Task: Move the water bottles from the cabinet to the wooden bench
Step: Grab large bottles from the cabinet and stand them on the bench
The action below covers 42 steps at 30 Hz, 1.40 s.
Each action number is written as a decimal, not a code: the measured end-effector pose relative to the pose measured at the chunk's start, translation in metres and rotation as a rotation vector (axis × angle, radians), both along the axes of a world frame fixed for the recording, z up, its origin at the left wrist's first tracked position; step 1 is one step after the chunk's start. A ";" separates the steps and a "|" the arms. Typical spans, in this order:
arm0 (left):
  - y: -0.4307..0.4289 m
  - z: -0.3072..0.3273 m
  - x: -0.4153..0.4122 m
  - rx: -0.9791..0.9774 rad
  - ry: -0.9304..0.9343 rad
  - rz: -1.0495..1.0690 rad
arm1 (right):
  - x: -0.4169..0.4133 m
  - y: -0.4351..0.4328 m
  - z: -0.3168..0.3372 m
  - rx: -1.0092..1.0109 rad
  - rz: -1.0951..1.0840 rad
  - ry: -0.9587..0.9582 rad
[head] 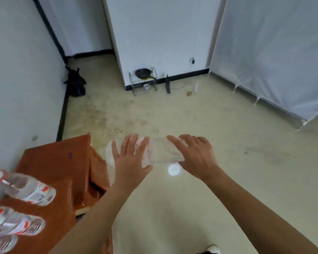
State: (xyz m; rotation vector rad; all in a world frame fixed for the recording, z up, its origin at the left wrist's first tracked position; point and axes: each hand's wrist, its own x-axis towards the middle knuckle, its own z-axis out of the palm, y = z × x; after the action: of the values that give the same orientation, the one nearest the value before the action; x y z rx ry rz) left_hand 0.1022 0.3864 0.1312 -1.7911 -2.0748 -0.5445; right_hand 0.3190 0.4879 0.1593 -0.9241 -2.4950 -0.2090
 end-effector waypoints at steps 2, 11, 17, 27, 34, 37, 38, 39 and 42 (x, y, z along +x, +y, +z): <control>0.035 0.021 0.029 0.053 0.118 -0.109 | 0.053 0.014 0.017 0.068 -0.078 0.076; 0.185 0.074 0.347 0.172 0.116 -0.574 | 0.379 0.050 0.037 0.063 -0.610 0.152; 0.215 0.087 0.558 0.171 0.069 -0.830 | 0.553 0.027 0.049 0.083 -0.896 0.127; 0.246 0.057 0.886 0.181 0.063 -1.269 | 0.828 -0.020 0.005 0.059 -1.312 0.229; 0.274 0.012 1.144 0.072 0.025 -1.525 | 1.038 -0.027 -0.027 -0.044 -1.570 0.177; 0.279 0.013 1.252 0.037 0.008 -1.630 | 1.127 -0.031 -0.025 -0.026 -1.668 0.156; 0.279 0.013 1.286 0.059 -0.007 -1.660 | 1.154 -0.033 -0.023 -0.019 -1.696 0.149; 0.279 0.017 1.321 0.056 -0.005 -1.683 | 1.182 -0.036 -0.020 -0.010 -1.731 0.148; 0.268 0.024 1.410 0.049 0.003 -1.759 | 1.250 -0.052 -0.010 -0.004 -1.825 0.169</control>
State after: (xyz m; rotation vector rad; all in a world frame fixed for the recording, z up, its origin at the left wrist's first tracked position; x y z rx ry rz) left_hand 1.5120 0.6547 0.1552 -3.0684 0.0781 -0.8624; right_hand 1.5692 0.4358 0.1493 -2.6714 -0.7771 -0.5906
